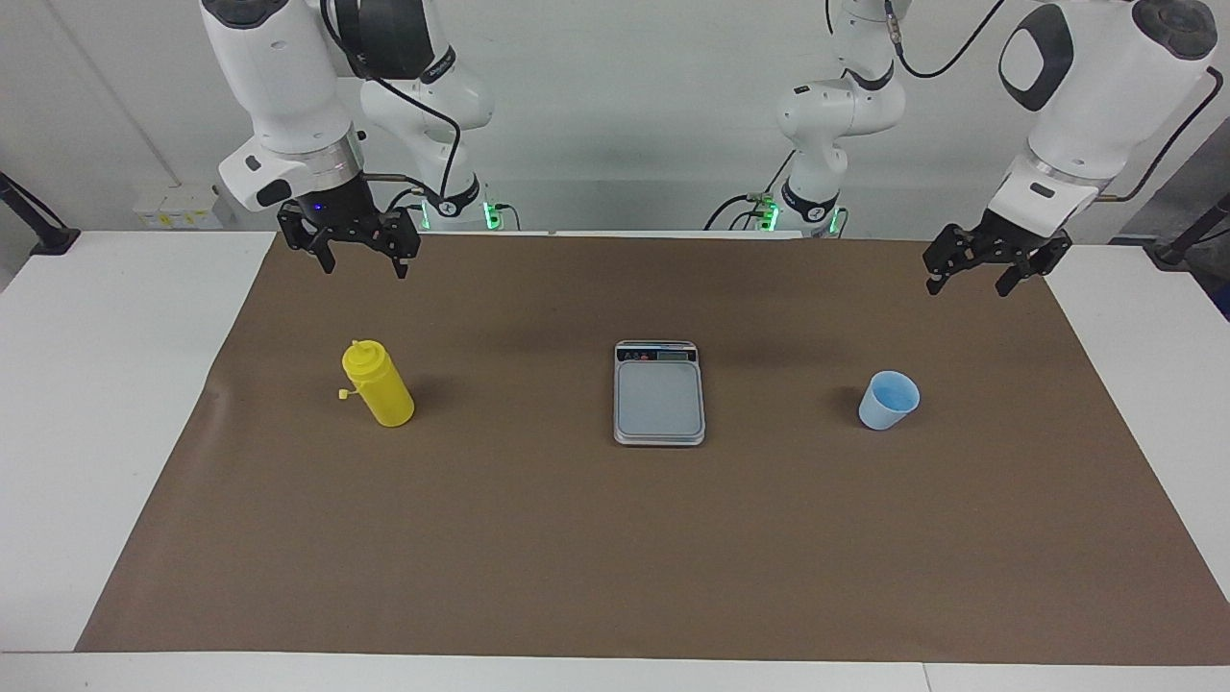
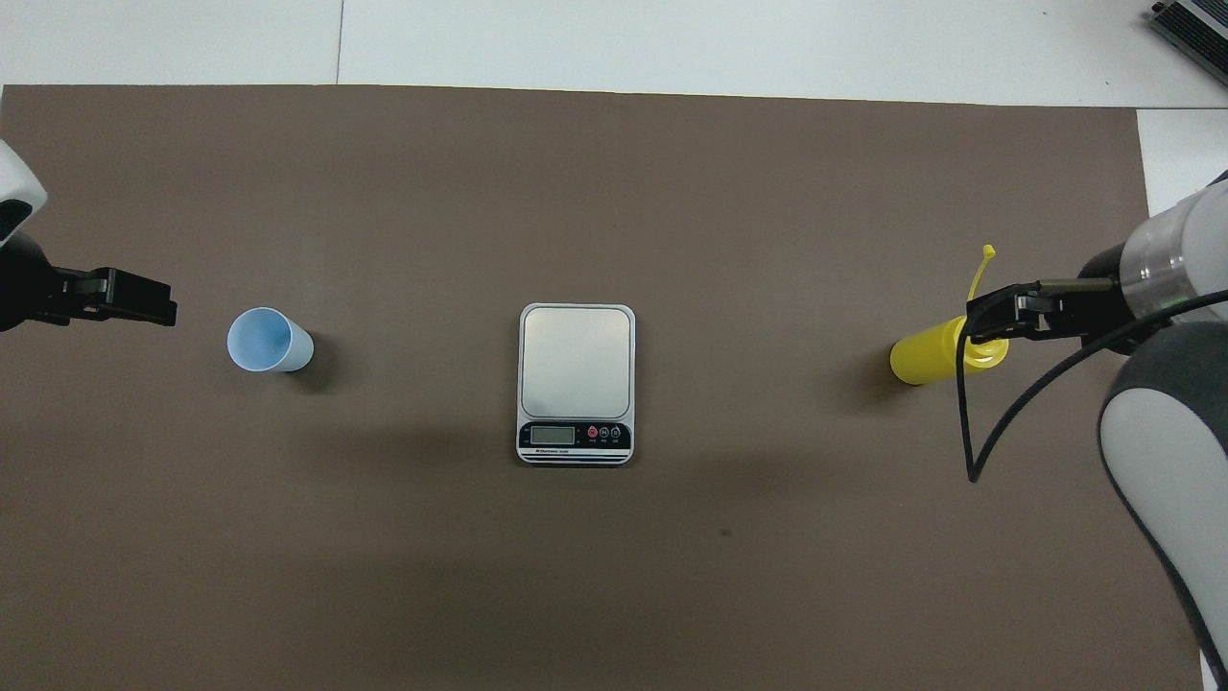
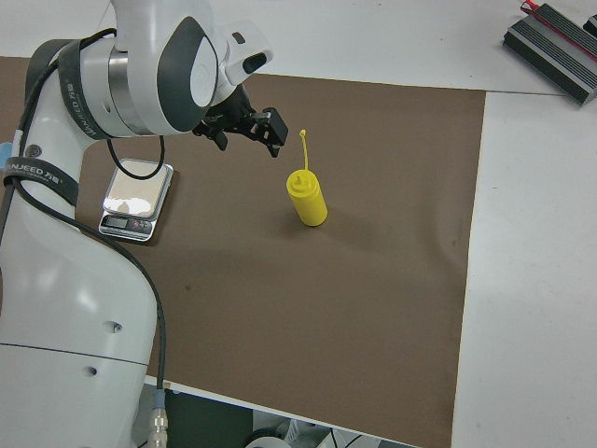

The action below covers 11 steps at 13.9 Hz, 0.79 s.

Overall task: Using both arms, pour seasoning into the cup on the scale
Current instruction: 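Reach the left gripper to the light blue cup and grasp it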

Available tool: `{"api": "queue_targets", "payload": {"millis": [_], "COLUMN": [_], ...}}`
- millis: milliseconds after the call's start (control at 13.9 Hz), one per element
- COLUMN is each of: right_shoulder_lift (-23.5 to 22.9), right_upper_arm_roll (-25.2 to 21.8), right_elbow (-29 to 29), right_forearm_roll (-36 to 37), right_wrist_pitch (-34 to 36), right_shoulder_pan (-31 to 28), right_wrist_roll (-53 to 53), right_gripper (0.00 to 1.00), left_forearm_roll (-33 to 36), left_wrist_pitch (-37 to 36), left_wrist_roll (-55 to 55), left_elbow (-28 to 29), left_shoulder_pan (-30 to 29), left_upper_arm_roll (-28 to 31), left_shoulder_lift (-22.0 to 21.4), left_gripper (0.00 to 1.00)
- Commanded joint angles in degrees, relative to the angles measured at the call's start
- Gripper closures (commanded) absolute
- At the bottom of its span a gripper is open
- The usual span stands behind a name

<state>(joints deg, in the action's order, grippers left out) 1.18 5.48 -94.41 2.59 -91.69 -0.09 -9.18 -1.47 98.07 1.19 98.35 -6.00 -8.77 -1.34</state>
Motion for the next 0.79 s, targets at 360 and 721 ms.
{"api": "queue_targets", "payload": {"millis": [360,721], "right_shoulder_lift": [0.58,0.58], "right_upper_arm_roll": [0.15,0.15], "right_elbow": [-0.86,-0.86], "right_forearm_roll": [-1.19,-1.19], "right_wrist_pitch": [-0.68,-0.68], "right_shoulder_pan": [-0.70,-0.70], "right_wrist_roll": [1.35,1.35], "right_gripper": [0.00,0.00], "left_forearm_roll": [-0.82,-3.46], "left_wrist_pitch": [15.89,25.50], "left_wrist_roll": [-0.49,-2.33], "left_elbow": [11.66,19.23], "left_shoulder_pan": [-1.91,-4.28], "left_upper_arm_roll": [0.15,0.15], "left_shoulder_lift": [2.75,4.07], "left_gripper": [0.00,0.00]}}
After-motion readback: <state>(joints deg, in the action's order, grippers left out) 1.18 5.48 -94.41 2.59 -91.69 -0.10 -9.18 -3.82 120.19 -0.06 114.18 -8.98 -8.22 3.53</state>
